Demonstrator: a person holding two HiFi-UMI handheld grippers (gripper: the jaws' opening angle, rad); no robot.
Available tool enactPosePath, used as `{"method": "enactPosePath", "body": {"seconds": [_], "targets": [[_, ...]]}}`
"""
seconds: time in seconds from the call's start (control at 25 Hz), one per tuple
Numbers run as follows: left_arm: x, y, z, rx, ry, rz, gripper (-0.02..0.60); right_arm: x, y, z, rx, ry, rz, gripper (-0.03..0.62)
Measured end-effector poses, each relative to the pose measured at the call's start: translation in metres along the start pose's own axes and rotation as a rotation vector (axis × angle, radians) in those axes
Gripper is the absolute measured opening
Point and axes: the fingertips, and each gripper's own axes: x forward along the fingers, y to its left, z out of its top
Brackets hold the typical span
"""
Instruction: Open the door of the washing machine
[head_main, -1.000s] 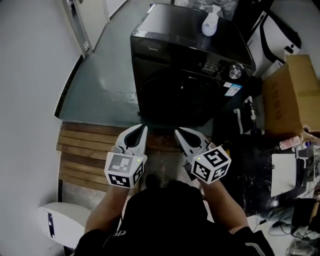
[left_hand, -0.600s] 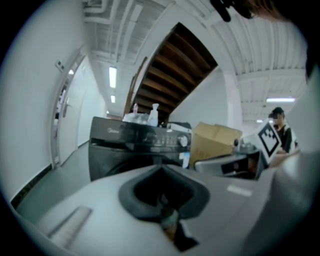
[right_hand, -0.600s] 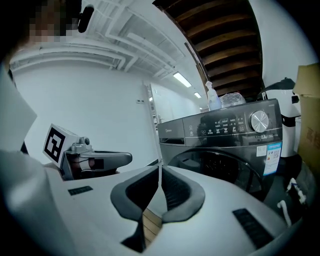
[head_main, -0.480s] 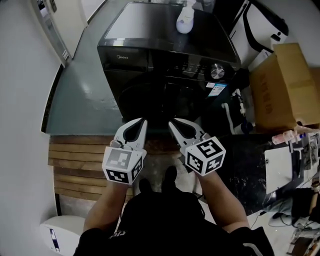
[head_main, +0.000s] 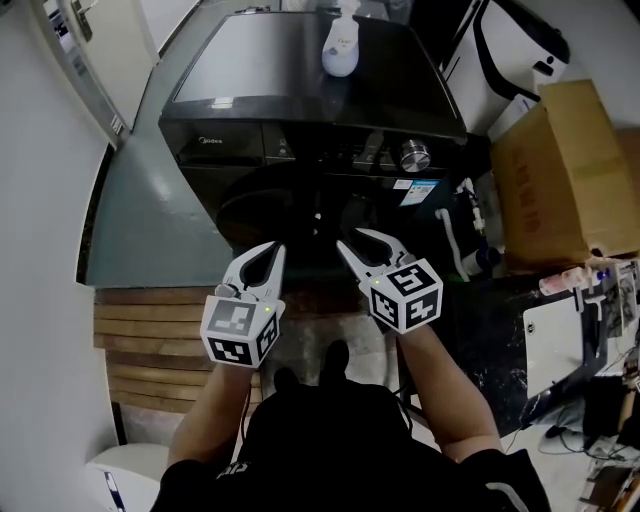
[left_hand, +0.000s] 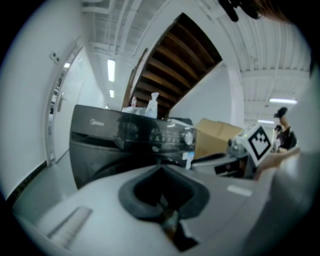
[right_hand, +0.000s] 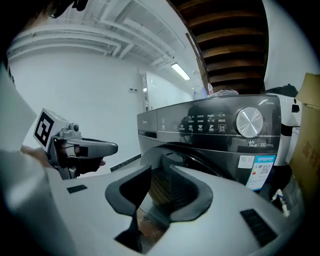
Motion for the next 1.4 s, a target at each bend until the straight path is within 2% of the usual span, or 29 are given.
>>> {"method": "enactPosePath", "body": {"seconds": [0.6,0.96,1.2,1.4], "targets": [[0.068,-0.004,0.003,0.01,0.049,-0.016,0.008,0.028,-0.109,-0.023,-0.069,0.151,-0.112,0.168],[0.082,-0.007,-0.002,0.008,0.079,-0.019,0.008,0.043,-0.145,-0.049,-0.102,0.273,-0.148,0.19],[0.086,-0.004,0.0,0.011,0.082,-0.005,0.008,0.053,-0.149,-0.062,-0.105,0.328,-0.075,0.189],[0.084,0.001,0.0,0.004,0.083,0.004,0.008,0.057,-0.149,-0.069,-0.17,0.391,-0.047,0.193]]}}
